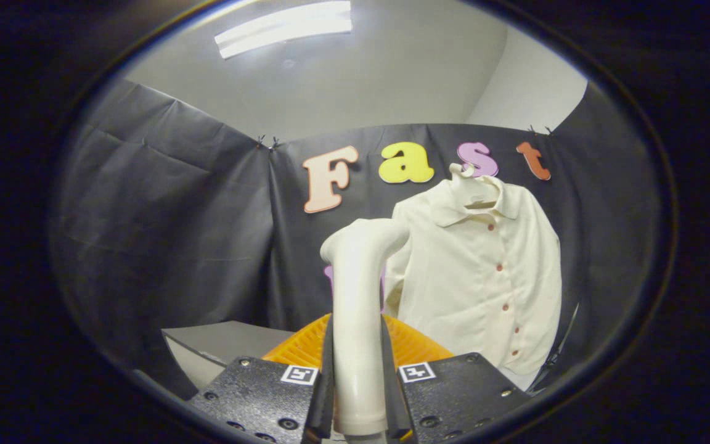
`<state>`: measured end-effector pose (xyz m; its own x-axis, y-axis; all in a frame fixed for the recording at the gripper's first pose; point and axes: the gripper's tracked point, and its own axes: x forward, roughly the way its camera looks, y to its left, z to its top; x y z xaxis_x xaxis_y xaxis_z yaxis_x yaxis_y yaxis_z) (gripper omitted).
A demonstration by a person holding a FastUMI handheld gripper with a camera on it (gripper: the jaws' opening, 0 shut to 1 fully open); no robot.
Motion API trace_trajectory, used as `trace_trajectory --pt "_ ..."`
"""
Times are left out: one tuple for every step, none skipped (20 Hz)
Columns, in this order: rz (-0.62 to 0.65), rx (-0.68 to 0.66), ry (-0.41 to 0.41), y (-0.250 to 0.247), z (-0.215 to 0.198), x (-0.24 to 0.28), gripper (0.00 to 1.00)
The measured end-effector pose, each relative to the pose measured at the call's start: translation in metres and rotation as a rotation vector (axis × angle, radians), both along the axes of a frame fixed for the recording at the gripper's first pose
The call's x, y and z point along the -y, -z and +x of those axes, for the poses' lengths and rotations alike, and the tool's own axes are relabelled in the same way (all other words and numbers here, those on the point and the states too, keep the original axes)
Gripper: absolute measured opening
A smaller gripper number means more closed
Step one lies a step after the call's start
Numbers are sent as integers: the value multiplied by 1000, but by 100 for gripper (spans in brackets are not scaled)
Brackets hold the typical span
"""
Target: Iron the clothes twice with a garment steamer, once on the left side and once on the right side.
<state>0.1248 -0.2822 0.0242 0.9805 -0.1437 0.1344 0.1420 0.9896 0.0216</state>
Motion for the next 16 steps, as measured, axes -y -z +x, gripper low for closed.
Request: trace_trajectory --pt "-1 10 22 -2 5 15 34" --pt "4 17 37 -2 11 29 34" --pt "16 15 48 2 17 43 34" --pt "36 19 57 5 23 56 34" --pt "48 28 68 5 29 66 34" --pt "55 20 83 9 36 77 34" --pt "57 8 99 14 41 89 34" --pt "59 -6 108 16 47 97 34" --pt "64 -8 111 16 51 102 33" --pt "72 -7 111 12 57 106 34" --pt "86 -6 111 10 62 111 34" --pt "106 -2 104 7 68 114 33" --pt "121 6 103 4 73 117 33" --pt "135 12 104 1 79 122 33" --pt "148 21 106 0 83 126 33" --pt "160 14 103 2 89 130 33"
